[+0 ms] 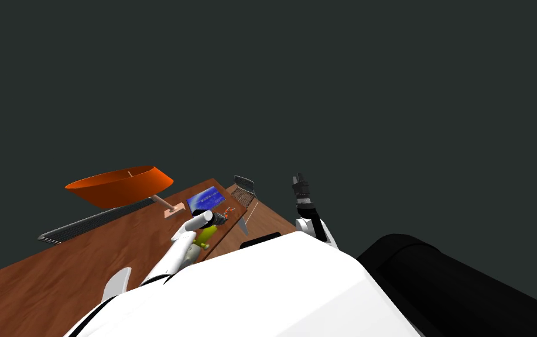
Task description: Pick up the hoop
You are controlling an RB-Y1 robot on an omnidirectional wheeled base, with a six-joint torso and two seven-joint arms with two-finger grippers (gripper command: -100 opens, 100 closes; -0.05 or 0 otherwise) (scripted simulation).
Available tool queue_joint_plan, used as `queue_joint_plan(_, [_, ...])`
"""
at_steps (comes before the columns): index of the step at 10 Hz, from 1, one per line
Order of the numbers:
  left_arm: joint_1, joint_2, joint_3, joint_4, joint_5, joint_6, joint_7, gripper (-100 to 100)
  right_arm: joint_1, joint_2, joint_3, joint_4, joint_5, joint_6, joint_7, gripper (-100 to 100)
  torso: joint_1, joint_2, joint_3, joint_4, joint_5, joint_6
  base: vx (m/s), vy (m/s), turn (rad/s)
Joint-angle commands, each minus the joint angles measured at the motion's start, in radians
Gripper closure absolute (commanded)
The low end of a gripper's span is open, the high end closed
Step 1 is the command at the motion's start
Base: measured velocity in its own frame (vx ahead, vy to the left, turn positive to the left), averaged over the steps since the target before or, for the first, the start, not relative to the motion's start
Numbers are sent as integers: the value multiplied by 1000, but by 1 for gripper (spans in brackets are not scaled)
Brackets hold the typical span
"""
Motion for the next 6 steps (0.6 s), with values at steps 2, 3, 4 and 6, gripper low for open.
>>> queue_joint_plan(2, [0, 0, 0, 0, 0, 0, 0, 0, 0, 0, 0, 0, 0, 0, 0, 0, 0, 0, 0, 0, 0, 0, 0, 0, 0])
queue_joint_plan(3, [-5, 16, -2, -21, 7, 29, 14, 100, 0, 0, 0, 0, 0, 0, 0, 0, 0, 0, 0, 0, 0, 0, -32, -6, 3])
queue_joint_plan(4, [-7, 23, -3, -30, 10, 41, 20, 100, 0, 0, 0, 0, 0, 0, 0, 0, 0, 2, 1, 1, 0, 0, -52, -6, 4])
queue_joint_plan(6, [-7, 21, -1, -25, 10, 35, 15, 0, 0, 0, 0, 0, 0, 0, 0, 0, 0, 2, 1, 0, 0, 0, -11, -1, 1])
